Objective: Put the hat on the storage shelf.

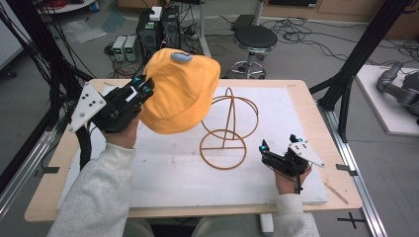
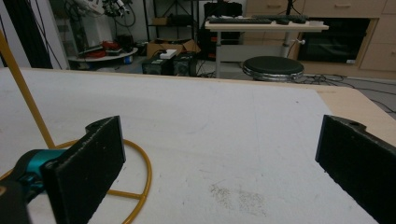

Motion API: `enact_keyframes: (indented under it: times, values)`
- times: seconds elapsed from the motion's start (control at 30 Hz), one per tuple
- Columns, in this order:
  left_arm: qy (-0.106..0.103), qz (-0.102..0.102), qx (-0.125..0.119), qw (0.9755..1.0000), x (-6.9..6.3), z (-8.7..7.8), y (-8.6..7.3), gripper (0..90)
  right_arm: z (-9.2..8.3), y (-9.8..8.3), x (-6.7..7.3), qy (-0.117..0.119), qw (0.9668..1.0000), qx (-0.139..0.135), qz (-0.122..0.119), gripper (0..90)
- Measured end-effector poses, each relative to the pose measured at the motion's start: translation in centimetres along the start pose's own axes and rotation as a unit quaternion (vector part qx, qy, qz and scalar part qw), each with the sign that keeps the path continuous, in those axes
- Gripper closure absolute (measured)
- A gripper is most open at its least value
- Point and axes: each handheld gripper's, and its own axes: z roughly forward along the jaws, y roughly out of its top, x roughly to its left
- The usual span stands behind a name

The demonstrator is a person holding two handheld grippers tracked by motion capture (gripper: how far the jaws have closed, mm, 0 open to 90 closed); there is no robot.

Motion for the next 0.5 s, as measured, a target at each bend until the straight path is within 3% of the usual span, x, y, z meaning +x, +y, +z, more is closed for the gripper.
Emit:
enact_keyframes:
  times: [0.3,0.5]
  values:
    - [-0.032,-0.006,-0.009,0.9994,-2.0,2.6,0.4,80.6,-0.1,0.0,-0.4,-0.002,1.0,-0.001,0.003,1.0]
    - [-0.051,0.001,-0.002,0.9987,-3.4,4.2,0.2,80.6,-0.2,0.1,-0.6,-0.004,1.0,-0.003,0.006,1.0]
